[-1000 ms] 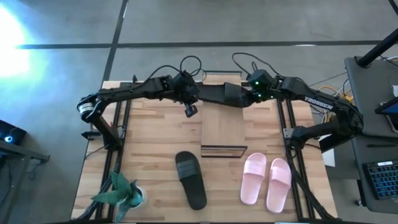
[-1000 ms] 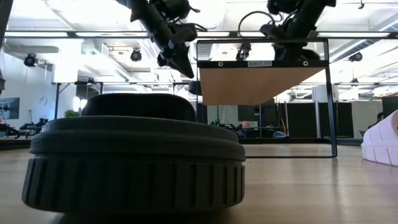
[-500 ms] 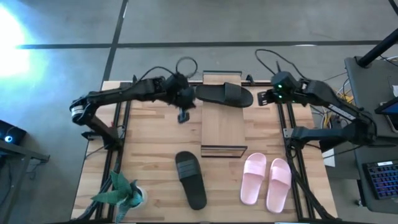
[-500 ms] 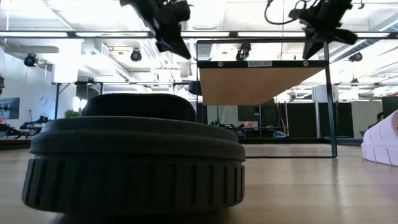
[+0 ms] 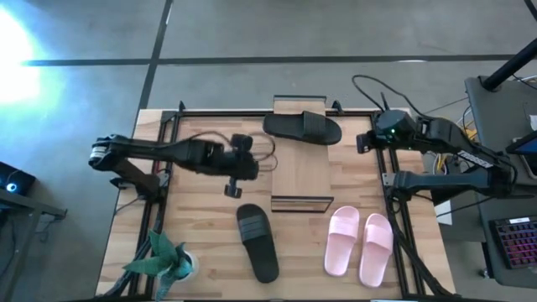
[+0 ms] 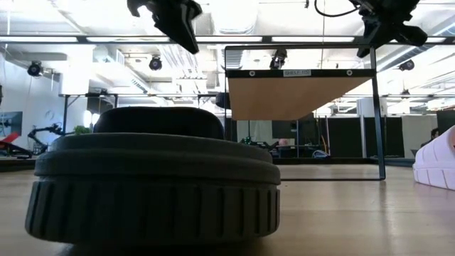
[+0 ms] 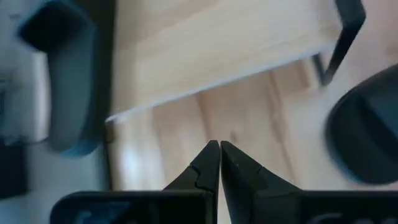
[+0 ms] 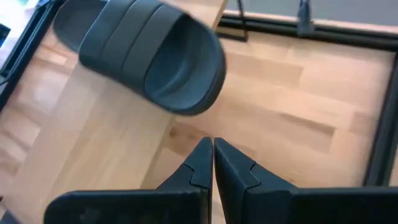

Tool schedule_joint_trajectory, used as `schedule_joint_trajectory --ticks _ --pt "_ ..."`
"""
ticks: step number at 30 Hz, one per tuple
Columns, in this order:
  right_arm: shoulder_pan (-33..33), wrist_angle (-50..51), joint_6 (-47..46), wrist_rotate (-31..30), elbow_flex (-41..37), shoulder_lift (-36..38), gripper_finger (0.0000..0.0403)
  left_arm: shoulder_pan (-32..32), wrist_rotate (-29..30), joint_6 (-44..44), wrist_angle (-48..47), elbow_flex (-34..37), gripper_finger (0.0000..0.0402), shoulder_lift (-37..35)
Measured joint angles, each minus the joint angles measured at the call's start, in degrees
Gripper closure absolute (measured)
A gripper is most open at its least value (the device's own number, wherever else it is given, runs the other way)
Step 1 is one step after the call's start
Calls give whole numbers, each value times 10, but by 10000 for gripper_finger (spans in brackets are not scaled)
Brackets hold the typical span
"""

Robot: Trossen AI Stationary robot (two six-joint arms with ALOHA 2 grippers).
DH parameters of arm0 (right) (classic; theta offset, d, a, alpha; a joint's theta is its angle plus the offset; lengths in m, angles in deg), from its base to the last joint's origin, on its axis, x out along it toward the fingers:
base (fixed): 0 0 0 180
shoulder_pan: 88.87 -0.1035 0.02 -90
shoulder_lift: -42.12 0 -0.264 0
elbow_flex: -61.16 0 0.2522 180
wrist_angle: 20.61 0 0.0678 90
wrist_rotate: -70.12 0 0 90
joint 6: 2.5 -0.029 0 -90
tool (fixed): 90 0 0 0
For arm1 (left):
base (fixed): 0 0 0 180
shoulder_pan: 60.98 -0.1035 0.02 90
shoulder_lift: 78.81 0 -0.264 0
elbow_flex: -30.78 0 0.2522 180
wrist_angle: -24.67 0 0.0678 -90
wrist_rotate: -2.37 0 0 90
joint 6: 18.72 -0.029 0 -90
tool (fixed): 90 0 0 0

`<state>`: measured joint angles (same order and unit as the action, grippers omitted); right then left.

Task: Pick and place slides into the shelf
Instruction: Put the black slide on the shelf

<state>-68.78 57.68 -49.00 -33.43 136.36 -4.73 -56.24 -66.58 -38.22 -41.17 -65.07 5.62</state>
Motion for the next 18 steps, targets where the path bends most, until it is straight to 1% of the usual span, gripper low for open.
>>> schedule_joint_trajectory --ticks 3,5,7,9,12,14,16,18 --pt "-25 0 -5 0 -8 -1 394 52 108 36 -35 0 402 -2" --pt "-40 0 -5 0 -11 -2 394 90 180 82 -64 0 402 -2" --pt "-52 -1 -8 0 -16 -2 394 126 234 149 -87 0 402 -2" --pt "-63 0 -11 0 -17 -2 394 159 265 232 -103 0 402 -2" --pt "-79 0 -11 0 -17 0 394 200 281 358 -123 -1 400 -2" --pt "-88 0 -11 0 -18 -1 394 218 283 450 -127 -3 389 -1" --pt "-95 0 -11 0 -18 -1 394 227 266 512 -135 -5 368 5" --pt "-100 0 -11 0 -18 -1 394 236 234 544 -137 -5 341 14"
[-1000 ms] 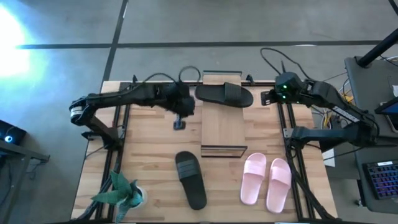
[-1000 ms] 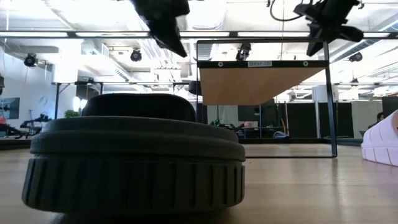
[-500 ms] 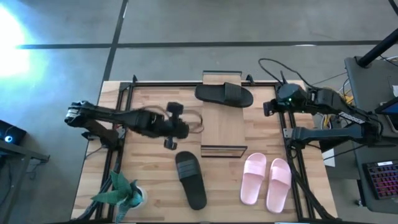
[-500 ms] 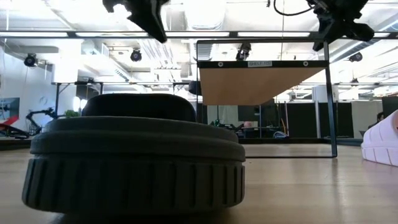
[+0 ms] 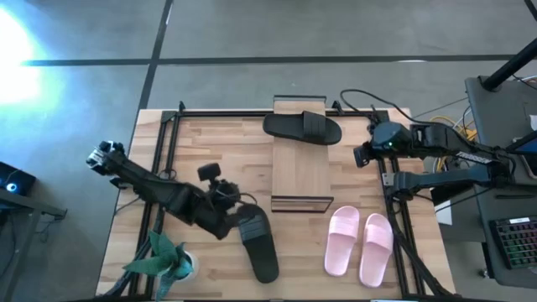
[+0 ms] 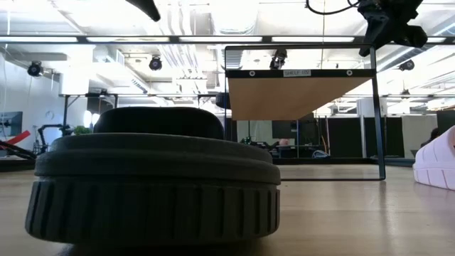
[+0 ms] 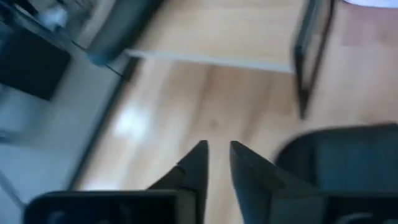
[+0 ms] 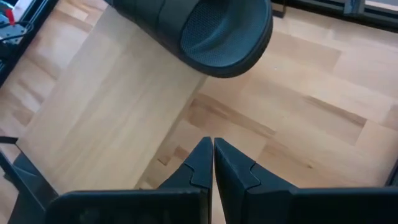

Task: Pick and place slides into the shelf
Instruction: Put the black slide on the shelf

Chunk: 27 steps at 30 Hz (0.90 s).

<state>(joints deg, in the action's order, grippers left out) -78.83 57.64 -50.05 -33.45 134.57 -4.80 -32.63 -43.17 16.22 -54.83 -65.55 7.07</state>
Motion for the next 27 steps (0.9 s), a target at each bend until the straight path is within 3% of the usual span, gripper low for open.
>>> schedule_joint_trajectory --ticks 4,6,13,20,27 --pt "-4 0 0 0 0 0 394 18 -73 17 6 0 291 31" --pt "-4 0 0 0 0 0 394 35 -80 9 8 0 280 53" --pt "-4 0 6 0 0 0 394 97 -75 28 8 -15 276 127" --pt "-4 0 6 0 -2 0 394 114 -66 83 35 -40 276 188" --pt "-4 1 6 5 -4 0 394 122 -67 97 56 -42 276 197"
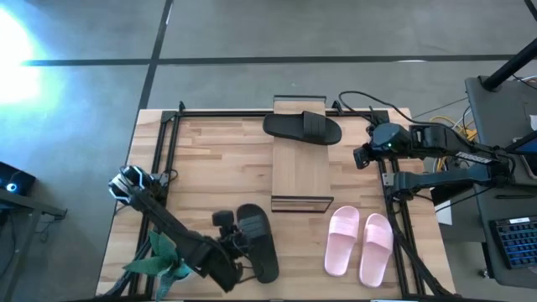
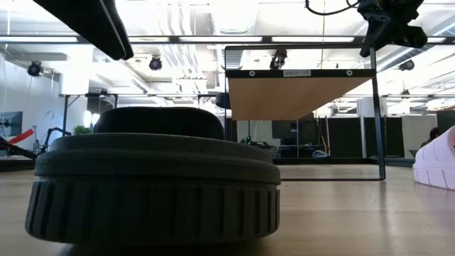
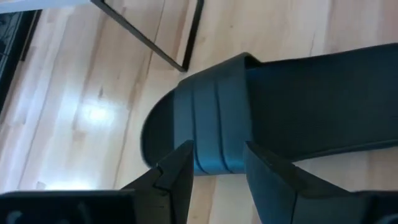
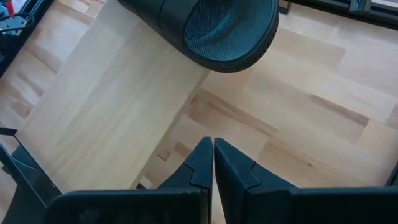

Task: Pick and place slides into the shelf
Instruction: Put the black slide on the shelf

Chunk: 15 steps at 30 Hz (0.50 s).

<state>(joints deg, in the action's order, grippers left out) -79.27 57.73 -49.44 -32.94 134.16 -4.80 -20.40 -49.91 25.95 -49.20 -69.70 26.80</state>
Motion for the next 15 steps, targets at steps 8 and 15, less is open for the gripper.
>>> schedule_joint_trajectory --ticks 8,15 --pt "0 29 4 1 -2 0 394 0 -18 -4 58 22 276 0" --pt "0 34 4 -1 -2 0 394 -1 -18 0 95 64 276 0"
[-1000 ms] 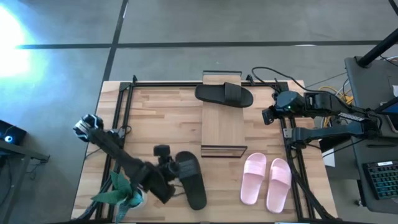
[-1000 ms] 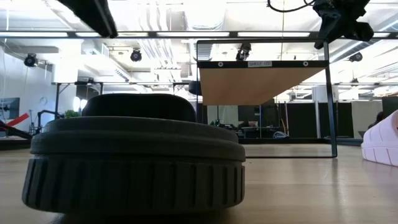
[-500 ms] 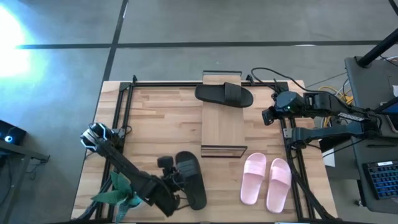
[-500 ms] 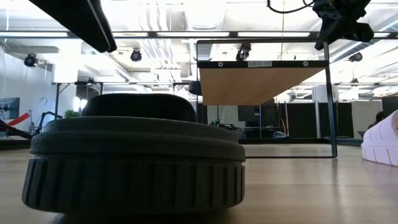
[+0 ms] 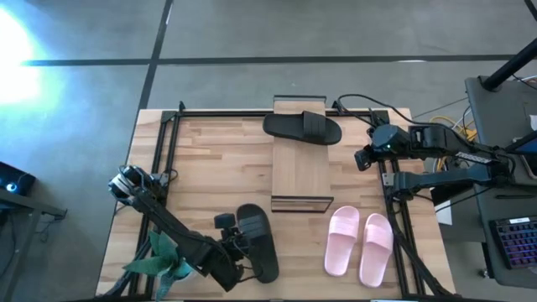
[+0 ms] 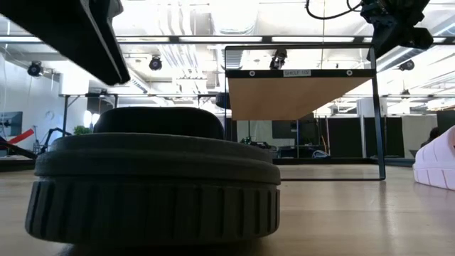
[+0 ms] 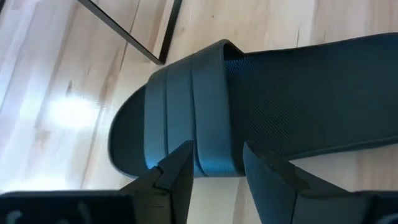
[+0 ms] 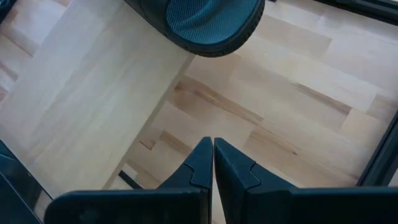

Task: Pick and place slides into the shelf
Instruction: Put the black slide on the shelf

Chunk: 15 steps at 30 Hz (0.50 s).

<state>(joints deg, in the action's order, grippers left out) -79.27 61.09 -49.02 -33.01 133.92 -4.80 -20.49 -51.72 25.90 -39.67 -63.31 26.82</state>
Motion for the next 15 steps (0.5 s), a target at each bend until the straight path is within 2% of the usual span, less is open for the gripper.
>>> schedule_joint_trajectory --ticks 6,15 --pt "0 6 -5 0 0 0 394 -3 6 0 51 40 276 0" --pt "0 9 -6 -5 -1 0 394 -9 32 -4 76 69 276 15"
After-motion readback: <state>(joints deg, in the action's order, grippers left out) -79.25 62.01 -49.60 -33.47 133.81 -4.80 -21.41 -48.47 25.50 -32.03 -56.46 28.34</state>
